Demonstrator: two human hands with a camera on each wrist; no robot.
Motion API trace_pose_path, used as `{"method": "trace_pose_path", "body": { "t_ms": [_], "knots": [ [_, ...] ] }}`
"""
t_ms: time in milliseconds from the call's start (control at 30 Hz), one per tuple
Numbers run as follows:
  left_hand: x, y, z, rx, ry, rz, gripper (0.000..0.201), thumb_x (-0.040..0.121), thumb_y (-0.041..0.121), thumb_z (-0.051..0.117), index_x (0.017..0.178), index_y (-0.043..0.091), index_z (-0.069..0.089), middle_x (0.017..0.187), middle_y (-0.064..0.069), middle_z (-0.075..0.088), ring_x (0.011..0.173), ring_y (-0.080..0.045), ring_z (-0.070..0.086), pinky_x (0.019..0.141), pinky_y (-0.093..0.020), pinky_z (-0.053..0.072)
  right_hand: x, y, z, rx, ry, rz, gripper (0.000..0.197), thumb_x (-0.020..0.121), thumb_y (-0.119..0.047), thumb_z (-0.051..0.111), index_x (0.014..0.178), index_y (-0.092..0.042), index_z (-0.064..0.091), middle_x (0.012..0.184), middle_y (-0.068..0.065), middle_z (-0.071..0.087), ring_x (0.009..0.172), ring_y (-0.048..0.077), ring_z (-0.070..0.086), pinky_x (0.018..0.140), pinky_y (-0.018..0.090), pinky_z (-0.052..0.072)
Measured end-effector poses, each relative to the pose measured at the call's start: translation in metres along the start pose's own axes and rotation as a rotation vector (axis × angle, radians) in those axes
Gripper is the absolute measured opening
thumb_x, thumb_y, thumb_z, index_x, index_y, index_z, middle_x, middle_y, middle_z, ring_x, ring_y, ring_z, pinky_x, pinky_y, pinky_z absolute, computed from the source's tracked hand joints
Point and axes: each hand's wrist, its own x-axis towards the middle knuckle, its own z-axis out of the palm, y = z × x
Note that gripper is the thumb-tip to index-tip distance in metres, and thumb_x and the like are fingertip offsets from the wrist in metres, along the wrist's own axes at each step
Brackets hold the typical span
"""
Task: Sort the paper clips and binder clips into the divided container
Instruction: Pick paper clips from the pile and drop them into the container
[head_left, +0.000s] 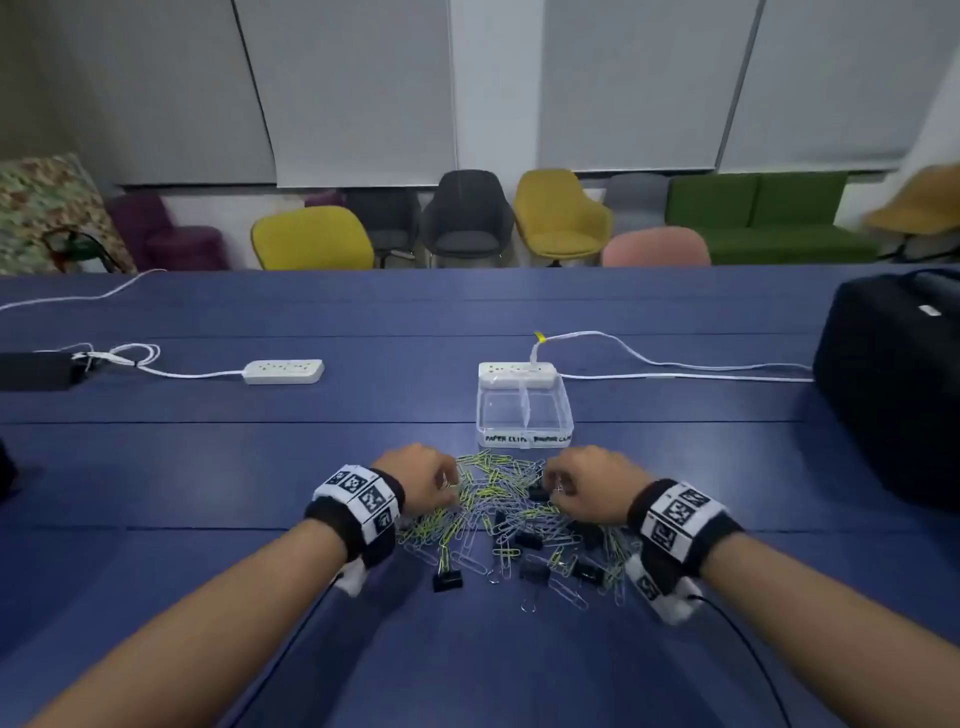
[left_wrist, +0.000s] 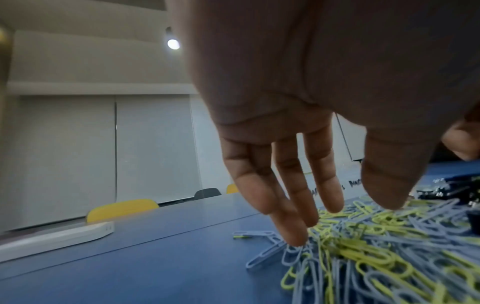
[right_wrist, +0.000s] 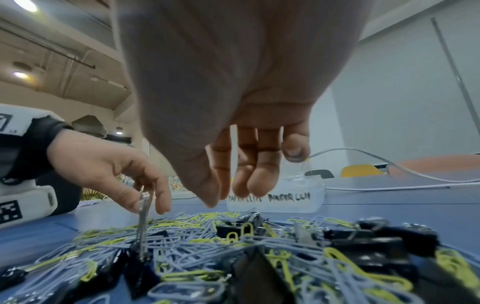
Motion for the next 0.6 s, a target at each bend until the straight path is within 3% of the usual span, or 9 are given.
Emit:
{"method": "trace_pose_path", "body": {
  "t_ms": [133,267,367,500,600],
  "knots": [
    [-0.001,0.008,0.004,-0.015,-0.015,-0.015,0.036,0.081,0.048,0.069,0.110,0.028,0.065,0.107,0.004,0.069,0.094,-0.016,0.064,0.079,-0.028,0.051,0.004,-0.025,0.000,-0.072,-0.019,-0.009,0.027,0.087,-0.029,0.055,0.113,-0.028,0.064,0.107,-0.003,0.062,0.098,0.019,0.059,0.077,0.029,0.045],
    [0.000,0.013,0.010,-0.035,-0.007,-0.004,0.038,0.079,0.040,0.074,0.113,0.027,0.065,0.112,0.001,0.067,0.099,-0.019,0.064,0.082,-0.030,0.051,0.004,-0.034,0.006,-0.146,-0.115,0.010,0.028,0.083,-0.029,0.055,0.108,-0.032,0.067,0.106,-0.004,0.068,0.096,0.022,0.064,0.079,0.037,0.056],
    [0.001,0.014,0.010,-0.076,-0.018,0.014,0.037,0.079,0.036,0.075,0.113,0.025,0.066,0.111,0.001,0.068,0.098,-0.019,0.064,0.085,-0.034,0.054,0.002,-0.035,0.007,-0.135,-0.126,0.012,0.030,0.084,-0.026,0.056,0.110,-0.032,0.067,0.106,-0.006,0.070,0.095,0.019,0.065,0.079,0.035,0.055],
    [0.004,0.011,0.010,-0.164,0.004,0.014,0.034,0.082,0.040,0.071,0.112,0.025,0.066,0.106,0.004,0.070,0.091,-0.013,0.064,0.083,-0.032,0.054,0.008,-0.026,0.002,-0.092,-0.120,0.007,0.031,0.084,-0.023,0.059,0.112,-0.032,0.068,0.105,-0.009,0.069,0.096,0.015,0.063,0.076,0.027,0.048],
    [0.011,0.010,0.011,-0.193,0.008,-0.005,0.036,0.079,0.044,0.072,0.109,0.025,0.066,0.099,0.006,0.070,0.089,-0.013,0.065,0.082,-0.031,0.054,0.025,-0.026,-0.003,-0.044,-0.063,-0.035,0.027,0.086,-0.026,0.060,0.111,-0.031,0.069,0.106,-0.006,0.066,0.095,0.013,0.061,0.076,0.027,0.048]
  ]
}}
